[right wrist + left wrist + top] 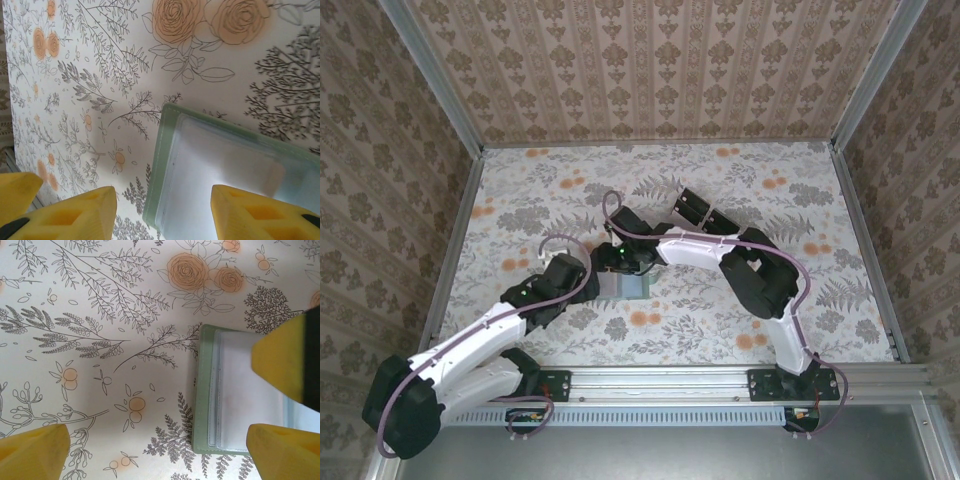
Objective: Put the credit cards into the card holder
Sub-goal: Flip over the card slot in the card holder.
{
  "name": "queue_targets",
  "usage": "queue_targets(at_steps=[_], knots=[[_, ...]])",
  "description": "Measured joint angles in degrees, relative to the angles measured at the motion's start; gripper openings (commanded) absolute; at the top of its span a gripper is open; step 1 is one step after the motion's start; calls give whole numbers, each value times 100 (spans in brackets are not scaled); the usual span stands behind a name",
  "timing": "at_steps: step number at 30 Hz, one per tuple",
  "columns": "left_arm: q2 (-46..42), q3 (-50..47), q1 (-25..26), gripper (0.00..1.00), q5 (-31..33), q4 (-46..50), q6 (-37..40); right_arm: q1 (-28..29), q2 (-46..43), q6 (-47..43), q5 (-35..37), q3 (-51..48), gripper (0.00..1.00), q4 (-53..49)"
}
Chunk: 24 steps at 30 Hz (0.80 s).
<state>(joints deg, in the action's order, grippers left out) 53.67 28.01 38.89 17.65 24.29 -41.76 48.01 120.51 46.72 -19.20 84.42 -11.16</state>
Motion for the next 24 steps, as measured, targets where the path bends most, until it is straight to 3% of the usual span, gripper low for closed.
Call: queue_targets(at_steps=[14,24], knots=[[-28,-33,-39,100,-157,15,33,20,70,-72,-13,-4,55,70],[197,-7,-79,100,-85,-111,39,-752,-1845,-981,177,-782,55,-459]])
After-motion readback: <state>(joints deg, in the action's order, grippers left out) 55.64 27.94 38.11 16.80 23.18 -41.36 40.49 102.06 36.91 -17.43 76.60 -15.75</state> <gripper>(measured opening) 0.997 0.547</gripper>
